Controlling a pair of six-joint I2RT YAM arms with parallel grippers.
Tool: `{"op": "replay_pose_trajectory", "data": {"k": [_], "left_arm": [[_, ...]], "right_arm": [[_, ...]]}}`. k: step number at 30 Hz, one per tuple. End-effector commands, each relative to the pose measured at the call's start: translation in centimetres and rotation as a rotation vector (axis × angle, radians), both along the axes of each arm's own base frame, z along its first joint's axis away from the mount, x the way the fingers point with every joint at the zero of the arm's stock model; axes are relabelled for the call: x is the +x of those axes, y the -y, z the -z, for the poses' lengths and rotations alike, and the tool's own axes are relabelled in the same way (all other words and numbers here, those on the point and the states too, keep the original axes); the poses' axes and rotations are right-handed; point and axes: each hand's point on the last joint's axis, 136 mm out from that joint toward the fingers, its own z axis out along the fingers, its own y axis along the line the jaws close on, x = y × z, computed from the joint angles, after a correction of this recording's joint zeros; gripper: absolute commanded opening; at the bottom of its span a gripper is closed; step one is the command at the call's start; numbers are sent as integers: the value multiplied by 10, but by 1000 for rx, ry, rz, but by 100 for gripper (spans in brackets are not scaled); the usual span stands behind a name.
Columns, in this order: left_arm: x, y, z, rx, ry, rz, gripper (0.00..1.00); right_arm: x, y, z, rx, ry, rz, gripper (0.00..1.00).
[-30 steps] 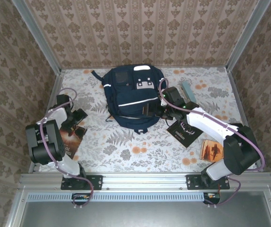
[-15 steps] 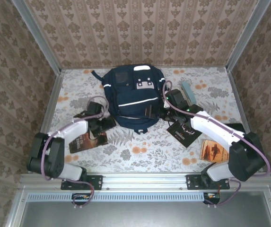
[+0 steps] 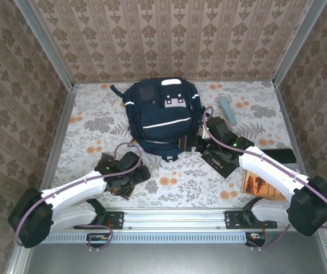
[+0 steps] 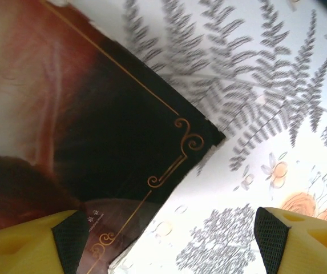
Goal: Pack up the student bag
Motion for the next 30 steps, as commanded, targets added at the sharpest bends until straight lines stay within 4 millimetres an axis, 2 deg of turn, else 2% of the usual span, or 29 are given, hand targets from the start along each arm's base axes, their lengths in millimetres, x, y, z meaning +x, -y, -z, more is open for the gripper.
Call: {"op": "replay_pose_trajectory", "data": {"k": [1, 5, 8, 9, 13, 19, 23, 27, 30], "left_arm": [[-20, -37, 5, 101, -59, -77, 80], [0, -50, -26, 65, 18, -100, 79], [19, -70, -37, 42, 45, -166, 73], [28, -77, -39, 25, 53, -197, 68], [60, -98, -38, -11, 45, -277, 48], [96, -109, -22, 42, -6, -278, 30], [111, -95, -4, -8, -34, -251, 19], [122, -71, 4, -42, -46, -185, 16], [123, -46, 7, -70, -54, -110, 15]], "right_arm": [[-10, 0, 2, -16, -16, 3, 96], [-14, -8, 1, -33, -13, -16, 95], [-15, -12, 2, -46, -10, -23, 95], [-15, -13, 2, -50, -9, -22, 95], [-14, -14, 5, -63, -14, -15, 95], [-16, -12, 6, -70, -24, 0, 95], [-20, -6, 11, -87, -40, 14, 95], [-24, -2, 16, -98, -55, 25, 95], [-25, -1, 20, -108, -68, 29, 95]]}}
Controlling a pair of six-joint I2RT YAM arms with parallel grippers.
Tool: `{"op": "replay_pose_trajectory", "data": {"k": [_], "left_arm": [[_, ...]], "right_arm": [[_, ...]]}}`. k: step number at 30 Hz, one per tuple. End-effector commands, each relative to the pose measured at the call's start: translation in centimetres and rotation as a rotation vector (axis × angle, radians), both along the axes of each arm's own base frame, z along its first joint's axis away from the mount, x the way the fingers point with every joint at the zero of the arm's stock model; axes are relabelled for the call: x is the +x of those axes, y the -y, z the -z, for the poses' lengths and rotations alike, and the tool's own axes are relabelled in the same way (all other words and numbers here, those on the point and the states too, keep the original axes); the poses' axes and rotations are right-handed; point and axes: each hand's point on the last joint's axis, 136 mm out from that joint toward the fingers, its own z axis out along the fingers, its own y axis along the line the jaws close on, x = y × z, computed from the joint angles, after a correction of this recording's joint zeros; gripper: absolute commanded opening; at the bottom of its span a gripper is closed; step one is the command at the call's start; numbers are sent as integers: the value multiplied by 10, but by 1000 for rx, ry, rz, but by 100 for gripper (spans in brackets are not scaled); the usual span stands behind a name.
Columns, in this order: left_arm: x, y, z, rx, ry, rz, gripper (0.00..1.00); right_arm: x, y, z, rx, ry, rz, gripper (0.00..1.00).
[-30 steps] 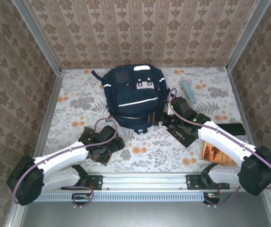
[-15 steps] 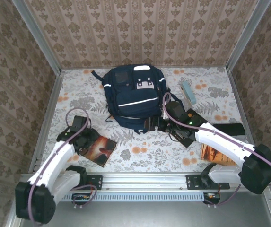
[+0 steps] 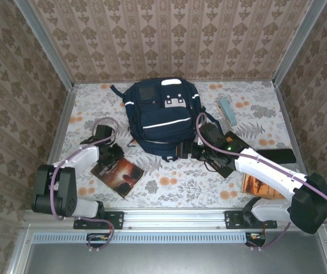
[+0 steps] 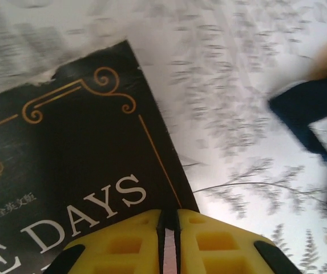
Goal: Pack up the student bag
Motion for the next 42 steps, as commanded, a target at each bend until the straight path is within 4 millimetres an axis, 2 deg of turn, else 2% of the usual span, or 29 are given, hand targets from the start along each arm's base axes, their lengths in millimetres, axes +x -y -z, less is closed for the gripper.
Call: {"op": "replay_pose_trajectory", "data": {"k": [1, 4, 6, 8, 11, 16, 20, 22, 26, 31, 37, 42], "left_arm": [[4, 36, 1, -82, 16, 113, 14], [-2, 62, 0, -117, 11, 186, 15], [-5, 71, -4, -125, 11, 219, 18], [-4, 74, -13, -136, 26, 232, 24], [-4, 73, -31, -143, 43, 270, 41], [-15, 50, -39, -124, 44, 230, 61], [-25, 25, -42, -113, 52, 168, 69], [-31, 12, -41, -78, 58, 144, 72], [-40, -18, -34, -21, 38, 59, 75], [-51, -32, -25, -39, 36, -20, 75], [-63, -28, -6, -88, 14, -55, 75], [-76, -25, 9, -120, -22, -79, 73]], "right_arm": [[-4, 6, 3, -27, -19, 26, 95], [-4, 5, 6, -40, -31, 21, 95], [-4, 4, 10, -55, -39, 17, 95], [-3, 0, 12, -72, -43, -5, 91], [-4, -12, 17, -132, -40, -59, 86], [-2, -52, 22, -212, -22, -163, 79], [4, -91, 20, -224, -12, -233, 73], [3, -108, 27, -259, -15, -282, 71], [3, -136, 34, -295, -17, -344, 68], [2, -170, 42, -278, -73, -357, 63], [4, -188, 61, -258, -176, -317, 62], [8, -189, 82, -318, -248, -266, 60]]}}
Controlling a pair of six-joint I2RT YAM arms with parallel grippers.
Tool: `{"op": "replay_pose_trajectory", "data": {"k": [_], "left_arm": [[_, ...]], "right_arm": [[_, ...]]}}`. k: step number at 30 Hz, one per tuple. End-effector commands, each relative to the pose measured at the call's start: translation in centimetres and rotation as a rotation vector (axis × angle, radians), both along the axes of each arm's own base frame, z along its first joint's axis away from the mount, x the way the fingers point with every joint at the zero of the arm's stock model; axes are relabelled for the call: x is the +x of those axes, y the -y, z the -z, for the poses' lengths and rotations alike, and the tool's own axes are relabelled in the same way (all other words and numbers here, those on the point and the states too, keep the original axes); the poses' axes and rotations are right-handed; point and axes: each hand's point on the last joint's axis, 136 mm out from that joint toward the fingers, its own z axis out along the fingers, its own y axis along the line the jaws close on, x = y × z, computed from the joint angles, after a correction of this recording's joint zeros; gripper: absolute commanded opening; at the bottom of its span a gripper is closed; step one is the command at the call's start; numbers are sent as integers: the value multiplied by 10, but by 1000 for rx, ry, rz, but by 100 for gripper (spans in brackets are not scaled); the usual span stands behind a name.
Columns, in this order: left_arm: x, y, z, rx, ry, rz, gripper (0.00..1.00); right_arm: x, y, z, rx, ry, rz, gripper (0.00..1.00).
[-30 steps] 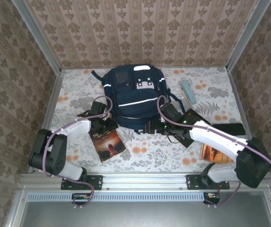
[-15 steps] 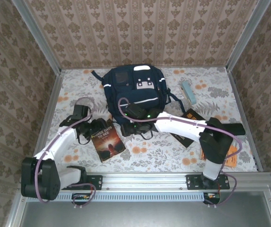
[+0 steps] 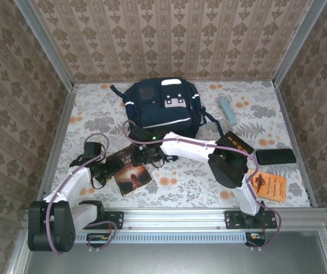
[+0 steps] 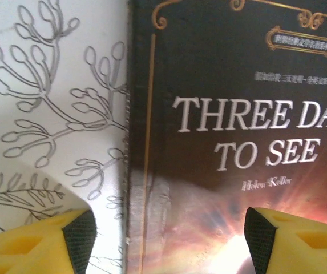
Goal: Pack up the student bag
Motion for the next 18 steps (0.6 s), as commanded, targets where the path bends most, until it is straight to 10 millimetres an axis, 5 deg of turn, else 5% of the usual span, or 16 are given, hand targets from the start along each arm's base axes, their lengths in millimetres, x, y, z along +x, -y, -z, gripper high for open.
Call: {"op": "replay_pose_trajectory", "data": {"k": [1, 18], "left_arm": [[-7, 4, 6, -45, -22, -32, 73], [-5, 23, -2, -123, -10, 53, 54]], "right_arm": [[-4, 9, 13, -73, -72, 59, 60], [-5, 17, 9, -124, -105, -63, 59]]}}
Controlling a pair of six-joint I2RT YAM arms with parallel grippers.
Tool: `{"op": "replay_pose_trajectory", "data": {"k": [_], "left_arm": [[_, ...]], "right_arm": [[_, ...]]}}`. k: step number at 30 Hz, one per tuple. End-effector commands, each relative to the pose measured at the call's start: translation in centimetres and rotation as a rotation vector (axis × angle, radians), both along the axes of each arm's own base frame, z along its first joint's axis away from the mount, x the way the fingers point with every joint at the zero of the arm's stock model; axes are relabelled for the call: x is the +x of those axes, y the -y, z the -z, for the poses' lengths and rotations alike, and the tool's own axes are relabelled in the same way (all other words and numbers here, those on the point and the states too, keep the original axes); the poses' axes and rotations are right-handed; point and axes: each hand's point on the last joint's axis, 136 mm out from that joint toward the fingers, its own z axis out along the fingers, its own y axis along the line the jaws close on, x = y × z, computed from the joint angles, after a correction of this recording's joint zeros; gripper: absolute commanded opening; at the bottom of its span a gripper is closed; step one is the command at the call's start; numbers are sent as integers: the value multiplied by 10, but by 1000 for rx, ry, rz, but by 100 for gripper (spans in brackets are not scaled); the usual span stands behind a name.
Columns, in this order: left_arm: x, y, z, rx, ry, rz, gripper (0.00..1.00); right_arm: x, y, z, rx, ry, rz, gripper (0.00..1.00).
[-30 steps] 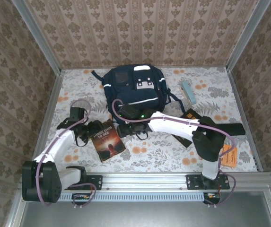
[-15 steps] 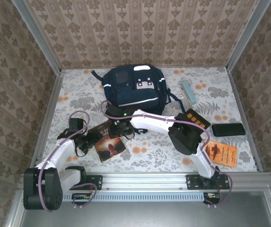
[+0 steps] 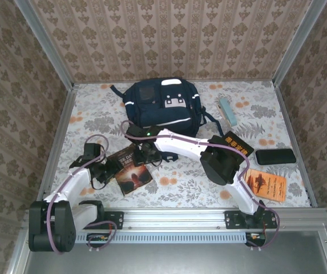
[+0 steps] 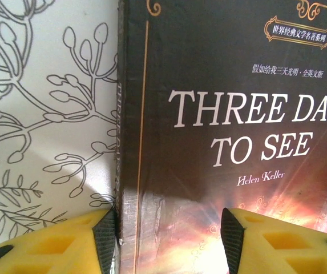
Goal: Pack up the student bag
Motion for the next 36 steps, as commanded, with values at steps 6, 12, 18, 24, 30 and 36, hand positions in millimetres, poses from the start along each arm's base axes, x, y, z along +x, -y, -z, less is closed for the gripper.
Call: {"op": "replay_pose_trajectory", "data": {"k": [6, 12, 18, 24, 30, 36], "left_arm": [[-12, 12, 4, -39, -25, 28, 53], [-20, 8, 5, -13, -45, 25, 53], [-23, 15, 3, -50, -40, 44, 53], [-15, 39, -11, -184, 19, 115, 54], [11, 56, -64, -282, 214, 169, 57], [17, 57, -77, -318, 236, 126, 54]], "right_arm": [[-10, 10, 13, -31, -48, -146, 55], [-13, 14, 33, -41, -57, -155, 39], [-18, 19, 51, -40, -84, -151, 28], [-25, 27, 66, -24, -131, -139, 24], [-28, 28, 69, 20, -162, -134, 24], [-27, 24, 64, 79, -181, -126, 23]]}}
